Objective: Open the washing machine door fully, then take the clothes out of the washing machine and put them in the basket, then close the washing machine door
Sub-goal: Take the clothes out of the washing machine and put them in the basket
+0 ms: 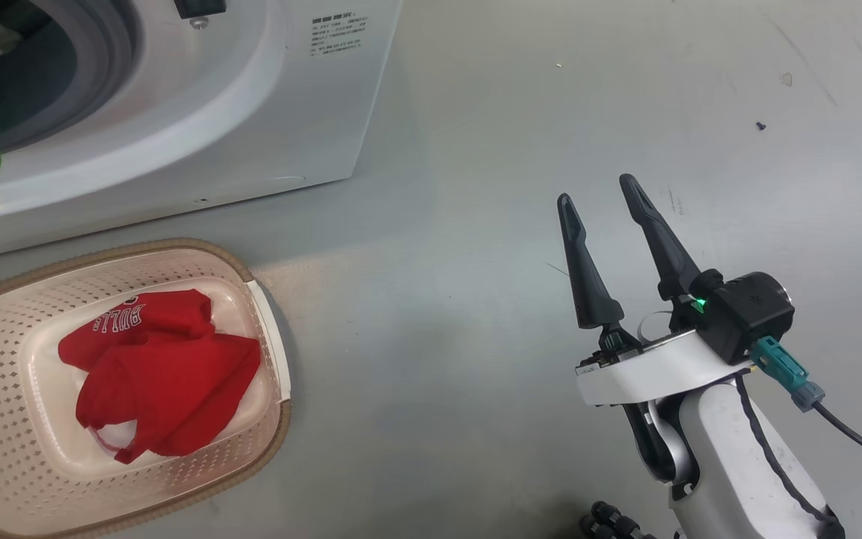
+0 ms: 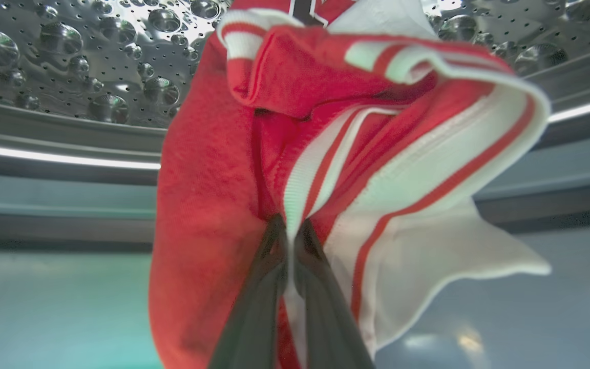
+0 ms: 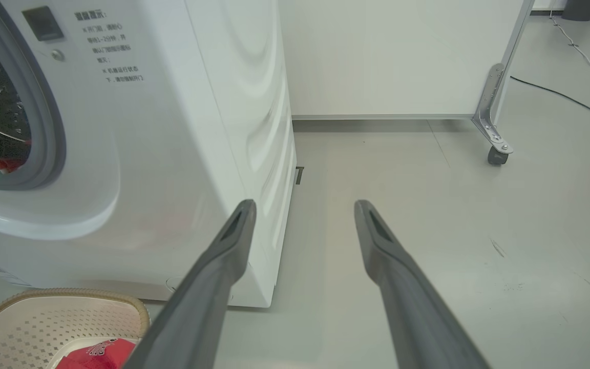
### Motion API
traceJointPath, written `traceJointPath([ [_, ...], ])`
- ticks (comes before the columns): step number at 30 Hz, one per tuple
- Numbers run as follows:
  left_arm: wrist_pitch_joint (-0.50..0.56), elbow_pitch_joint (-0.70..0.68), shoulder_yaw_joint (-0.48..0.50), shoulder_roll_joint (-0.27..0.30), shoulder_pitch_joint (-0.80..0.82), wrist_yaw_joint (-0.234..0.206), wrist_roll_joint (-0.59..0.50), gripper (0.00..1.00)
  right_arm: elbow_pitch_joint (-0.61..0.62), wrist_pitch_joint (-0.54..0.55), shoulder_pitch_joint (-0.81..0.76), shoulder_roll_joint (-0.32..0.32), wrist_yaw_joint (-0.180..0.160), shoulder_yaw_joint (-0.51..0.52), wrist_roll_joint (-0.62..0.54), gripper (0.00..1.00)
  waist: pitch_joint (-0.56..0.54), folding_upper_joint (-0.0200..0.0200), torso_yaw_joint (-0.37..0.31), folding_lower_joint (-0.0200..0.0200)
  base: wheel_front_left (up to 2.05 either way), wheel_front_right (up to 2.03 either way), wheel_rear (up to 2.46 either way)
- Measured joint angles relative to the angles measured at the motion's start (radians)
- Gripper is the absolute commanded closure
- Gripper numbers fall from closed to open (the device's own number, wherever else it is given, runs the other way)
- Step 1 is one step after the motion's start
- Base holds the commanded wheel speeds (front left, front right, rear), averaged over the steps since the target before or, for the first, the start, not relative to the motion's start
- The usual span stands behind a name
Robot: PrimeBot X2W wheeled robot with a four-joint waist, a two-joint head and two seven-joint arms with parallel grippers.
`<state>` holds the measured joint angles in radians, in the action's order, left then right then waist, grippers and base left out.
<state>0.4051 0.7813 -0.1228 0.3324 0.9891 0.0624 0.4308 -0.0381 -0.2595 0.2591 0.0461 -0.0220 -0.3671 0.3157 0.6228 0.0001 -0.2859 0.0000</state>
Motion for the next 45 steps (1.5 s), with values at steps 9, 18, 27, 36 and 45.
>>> traceJointPath([
  [9,-0.119,0.017,-0.014,-0.035,0.000,0.023,-0.018,1.00,-0.007,0.000,0.000,0.000,-0.007,0.016,-0.001,0.00,-0.028,0.0000,0.024,0.0000,0.00,0.00,0.00],
  [18,-0.238,0.026,-0.039,-0.070,-0.007,0.040,-0.019,1.00,-0.029,0.000,0.001,0.001,-0.007,0.031,-0.012,0.00,-0.076,0.0000,0.055,0.0000,0.00,0.00,0.00],
  [27,-0.338,0.053,-0.058,-0.090,-0.082,0.050,-0.019,1.00,-0.056,0.000,0.000,0.001,0.002,0.046,-0.019,0.00,-0.144,0.0000,0.088,0.0000,0.00,0.00,0.00],
  [36,-0.448,0.059,-0.103,-0.108,-0.176,0.058,-0.026,1.00,-0.083,0.000,-0.022,0.002,0.012,0.057,-0.020,0.00,-0.234,0.0000,0.132,0.0000,0.00,0.00,0.00],
  [45,-0.537,0.051,-0.123,-0.127,-0.256,0.059,-0.026,1.00,-0.102,0.000,-0.051,0.003,0.021,0.065,-0.019,0.00,-0.310,0.0000,0.164,0.0000,0.00,0.00,0.00],
])
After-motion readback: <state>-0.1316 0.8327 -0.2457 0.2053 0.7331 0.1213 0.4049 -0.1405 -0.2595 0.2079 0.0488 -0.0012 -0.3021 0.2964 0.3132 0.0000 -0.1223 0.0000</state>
